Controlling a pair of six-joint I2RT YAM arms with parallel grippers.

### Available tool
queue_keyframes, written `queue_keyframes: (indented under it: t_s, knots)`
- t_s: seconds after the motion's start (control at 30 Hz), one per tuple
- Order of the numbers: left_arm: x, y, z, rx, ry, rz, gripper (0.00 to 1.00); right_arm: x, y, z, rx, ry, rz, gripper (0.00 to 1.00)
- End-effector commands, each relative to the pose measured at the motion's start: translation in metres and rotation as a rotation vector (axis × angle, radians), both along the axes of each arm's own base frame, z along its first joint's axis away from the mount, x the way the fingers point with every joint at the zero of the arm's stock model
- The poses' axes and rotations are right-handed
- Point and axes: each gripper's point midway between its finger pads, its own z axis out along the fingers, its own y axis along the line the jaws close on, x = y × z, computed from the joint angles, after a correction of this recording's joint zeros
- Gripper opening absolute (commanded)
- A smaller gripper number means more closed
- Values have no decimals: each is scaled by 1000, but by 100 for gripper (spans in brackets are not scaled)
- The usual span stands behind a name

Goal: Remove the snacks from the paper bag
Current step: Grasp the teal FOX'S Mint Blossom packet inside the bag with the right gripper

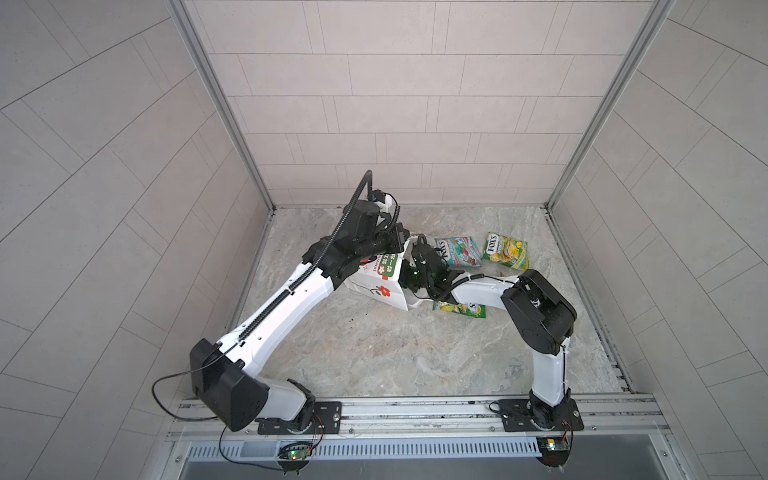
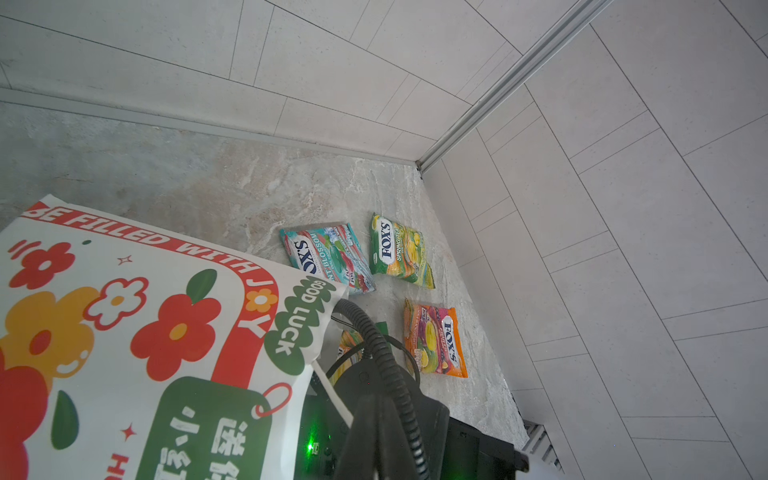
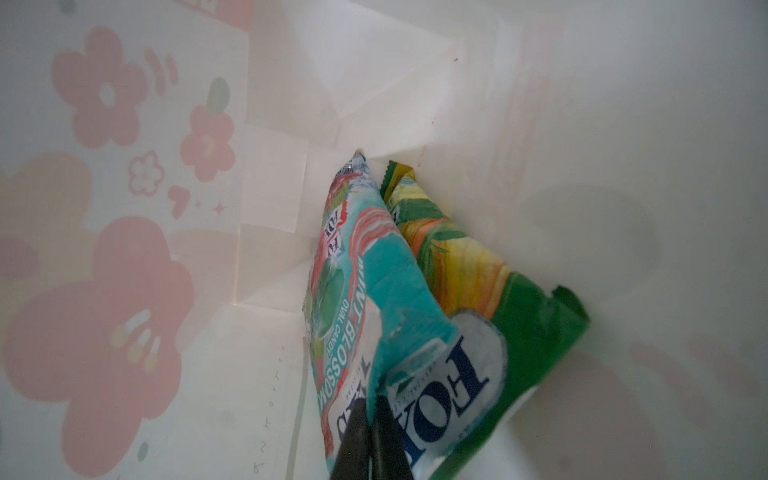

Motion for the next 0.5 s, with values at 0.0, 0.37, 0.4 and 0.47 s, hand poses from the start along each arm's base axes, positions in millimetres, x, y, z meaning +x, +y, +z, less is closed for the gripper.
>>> queue_keyframes:
  t_s: [0.0,0.37,0.4,0.47]
  knots:
    - [1,10,0,42,-23,30,0,-4,-2,16,20,-38,22,0]
    - [9,28,-10,109,-18,125,0,-29,-16,39,-31,-88,99,0]
    - [9,29,-10,112,-19,130,0,-32,-19,43,-42,-99,104,0]
    - [9,31,-9,113,-24,137,0,-36,-25,48,-71,-116,112,0]
